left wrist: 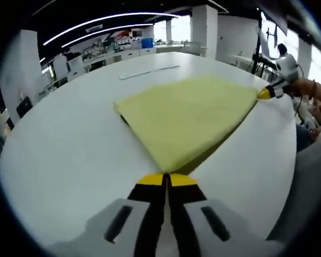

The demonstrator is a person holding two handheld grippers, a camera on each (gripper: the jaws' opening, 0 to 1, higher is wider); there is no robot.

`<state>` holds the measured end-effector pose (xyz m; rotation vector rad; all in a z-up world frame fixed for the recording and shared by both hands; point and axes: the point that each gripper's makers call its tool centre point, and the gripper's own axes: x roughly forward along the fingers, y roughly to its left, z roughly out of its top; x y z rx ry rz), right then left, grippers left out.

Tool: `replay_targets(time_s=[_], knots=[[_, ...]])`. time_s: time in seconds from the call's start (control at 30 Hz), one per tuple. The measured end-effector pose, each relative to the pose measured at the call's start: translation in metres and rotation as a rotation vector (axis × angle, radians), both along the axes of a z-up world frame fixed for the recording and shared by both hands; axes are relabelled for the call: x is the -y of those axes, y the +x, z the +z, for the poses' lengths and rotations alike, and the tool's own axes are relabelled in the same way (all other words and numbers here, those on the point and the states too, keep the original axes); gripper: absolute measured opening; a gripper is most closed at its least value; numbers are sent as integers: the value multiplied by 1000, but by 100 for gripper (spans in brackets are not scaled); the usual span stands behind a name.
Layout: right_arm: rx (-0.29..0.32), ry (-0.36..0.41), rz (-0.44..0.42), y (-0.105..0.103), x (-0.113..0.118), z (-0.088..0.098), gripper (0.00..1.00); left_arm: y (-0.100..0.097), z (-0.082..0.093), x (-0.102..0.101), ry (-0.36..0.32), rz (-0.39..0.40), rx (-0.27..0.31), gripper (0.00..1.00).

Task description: Fold the garment on the visible template until the final outline fits inside the template.

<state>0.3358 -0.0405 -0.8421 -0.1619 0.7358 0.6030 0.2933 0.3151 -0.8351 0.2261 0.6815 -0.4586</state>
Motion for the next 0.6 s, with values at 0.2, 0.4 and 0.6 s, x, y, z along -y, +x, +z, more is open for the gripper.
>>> replay_targets(time_s=[0.2, 0.4, 0.6], knots=[[-2, 6, -4, -2, 0, 1, 0, -3, -2, -3, 28, -16, 1, 0], [-8, 0, 4, -9, 2, 1, 0, -8, -4, -2, 31, -15, -11, 0], [-19, 2, 13, -17, 3, 0, 0, -12, -7, -4, 33, -8, -19, 0]])
